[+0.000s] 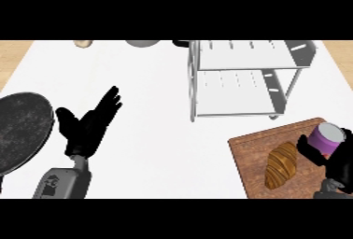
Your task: Pick the can from the cutting board and place it in the tiered basket
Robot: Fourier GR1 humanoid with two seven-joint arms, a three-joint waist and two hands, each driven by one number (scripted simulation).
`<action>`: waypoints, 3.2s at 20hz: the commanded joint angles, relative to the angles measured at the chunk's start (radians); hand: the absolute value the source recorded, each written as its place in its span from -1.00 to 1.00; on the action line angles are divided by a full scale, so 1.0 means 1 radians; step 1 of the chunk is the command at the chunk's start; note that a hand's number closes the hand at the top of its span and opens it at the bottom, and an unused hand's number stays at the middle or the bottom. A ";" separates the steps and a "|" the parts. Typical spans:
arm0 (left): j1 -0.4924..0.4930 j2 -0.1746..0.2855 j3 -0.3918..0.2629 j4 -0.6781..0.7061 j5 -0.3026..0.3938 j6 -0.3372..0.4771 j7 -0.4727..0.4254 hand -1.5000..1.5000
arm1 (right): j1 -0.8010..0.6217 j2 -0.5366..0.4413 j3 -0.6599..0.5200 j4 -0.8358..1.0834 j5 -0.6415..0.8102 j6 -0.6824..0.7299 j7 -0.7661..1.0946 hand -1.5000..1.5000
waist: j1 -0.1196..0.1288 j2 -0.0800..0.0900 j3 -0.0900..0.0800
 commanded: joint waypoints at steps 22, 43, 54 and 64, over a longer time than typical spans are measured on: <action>0.017 0.006 0.007 -0.008 -0.001 -0.014 0.010 0.00 | 0.168 -0.209 -0.037 -1.074 -0.572 0.793 0.072 1.00 | -0.011 0.003 0.012; -0.052 -0.013 0.016 0.082 -0.023 -0.029 -0.044 0.00 | -0.866 -0.367 0.108 -0.556 -0.660 0.950 0.595 1.00 | 0.012 0.007 0.011; -0.017 -0.007 0.006 -0.059 0.002 -0.032 0.079 0.00 | -1.011 -0.231 0.155 0.007 -0.417 0.652 0.254 1.00 | 0.027 0.012 0.013; -0.057 0.000 0.042 0.006 0.015 -0.050 0.040 0.00 | -1.083 -0.053 0.067 0.348 -0.437 0.351 0.078 1.00 | 0.033 0.017 0.014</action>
